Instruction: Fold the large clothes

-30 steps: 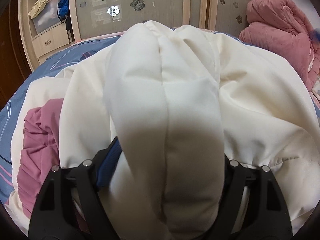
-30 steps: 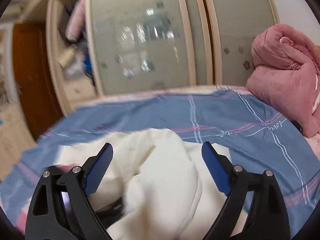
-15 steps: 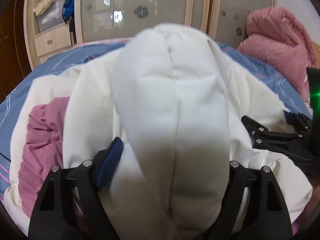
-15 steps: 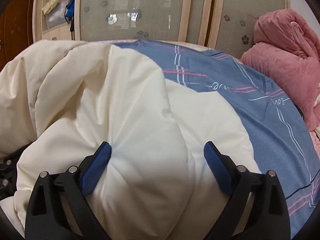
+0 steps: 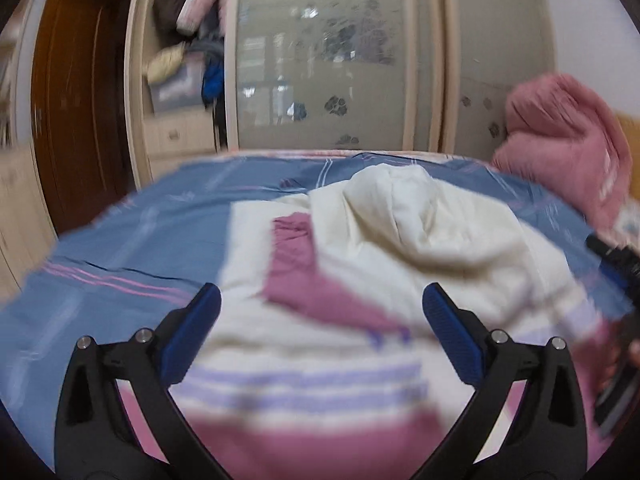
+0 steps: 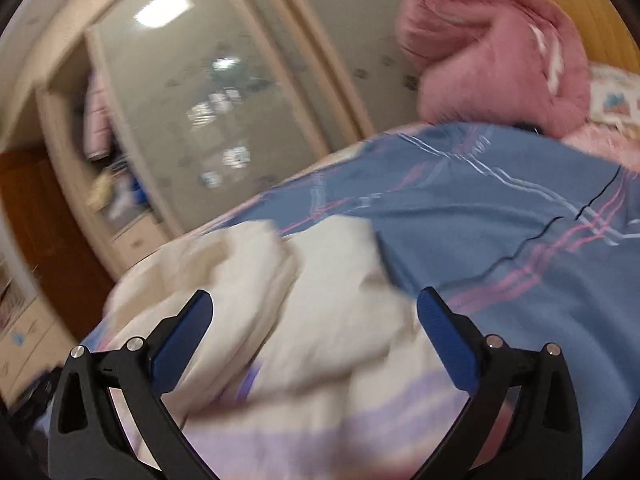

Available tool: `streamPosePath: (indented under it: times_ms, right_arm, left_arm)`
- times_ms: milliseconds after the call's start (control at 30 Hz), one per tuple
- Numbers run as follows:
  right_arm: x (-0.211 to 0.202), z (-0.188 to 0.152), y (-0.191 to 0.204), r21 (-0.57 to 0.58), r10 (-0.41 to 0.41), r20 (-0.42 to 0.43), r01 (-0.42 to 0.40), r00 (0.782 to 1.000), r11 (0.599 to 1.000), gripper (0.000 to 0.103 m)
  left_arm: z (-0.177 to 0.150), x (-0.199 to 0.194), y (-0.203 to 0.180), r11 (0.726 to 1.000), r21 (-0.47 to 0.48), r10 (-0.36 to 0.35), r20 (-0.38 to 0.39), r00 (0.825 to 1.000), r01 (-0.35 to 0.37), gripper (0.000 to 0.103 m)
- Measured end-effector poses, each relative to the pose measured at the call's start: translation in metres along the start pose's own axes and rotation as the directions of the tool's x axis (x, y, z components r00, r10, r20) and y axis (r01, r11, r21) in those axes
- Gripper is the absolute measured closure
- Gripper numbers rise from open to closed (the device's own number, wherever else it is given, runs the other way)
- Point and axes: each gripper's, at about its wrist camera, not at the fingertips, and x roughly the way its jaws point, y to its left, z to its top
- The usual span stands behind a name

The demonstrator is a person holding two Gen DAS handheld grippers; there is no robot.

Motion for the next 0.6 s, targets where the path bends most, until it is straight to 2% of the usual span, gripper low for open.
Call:
streamPosePath:
  times_ms: [100, 133, 200, 267, 300, 367, 467, 600]
  right_arm:
    - [-0.057, -0.01, 0.035, -0.104, 0.063, -0.009, -0.063, 0.998, 0.993, 0.001]
    - [-0.08, -0.016, 0.045, -0.156, 0.079, 0.017, -0.075, 0.997, 0.985, 0.001]
    - [-0.125, -0.032, 0.061, -0.276, 0.074, 0.091, -0.046, 0.993, 0.96, 0.001]
    - [-0.155, -0.045, 0.07, -0.338, 0.085, 0.132, -0.036, 0.988, 0.94, 0.001]
    - [-0.166, -0.049, 0.073, -0.349, 0.087, 0.142, -0.032, 0.986, 0.937, 0.001]
    - [-0.192, -0.062, 0.075, -0.367, 0.092, 0.158, -0.027, 0.983, 0.93, 0.001]
    - [-0.221, -0.076, 0.079, -0.388, 0.092, 0.152, -0.026, 0.984, 0.921, 0.001]
    - [-0.246, -0.087, 0.086, -0.444, 0.091, 0.159, -0.011, 0.983, 0.896, 0.001]
  left_arm:
    - [-0.02, -0.052, 0.007, 0.999, 0.042, 0.015, 0.015, 1.0, -0.016, 0.002]
    - [-0.025, -0.064, 0.01, 0.999, 0.029, 0.014, 0.009, 1.0, -0.014, 0.002]
    - [-0.036, -0.09, 0.018, 0.999, -0.037, -0.023, -0.018, 1.0, 0.022, 0.002]
    - [-0.043, -0.105, 0.021, 0.996, -0.081, -0.032, -0.064, 0.997, 0.027, 0.002]
    - [-0.048, -0.115, 0.022, 0.995, -0.097, -0.036, -0.085, 0.996, 0.028, 0.002]
    - [-0.057, -0.131, 0.02, 0.997, -0.08, -0.026, -0.073, 0.997, 0.02, 0.002]
    - [-0.067, -0.157, 0.009, 1.0, 0.01, 0.003, -0.044, 0.999, -0.002, 0.002]
    - [-0.077, -0.181, -0.003, 0.998, 0.036, -0.056, -0.06, 0.997, 0.058, 0.002]
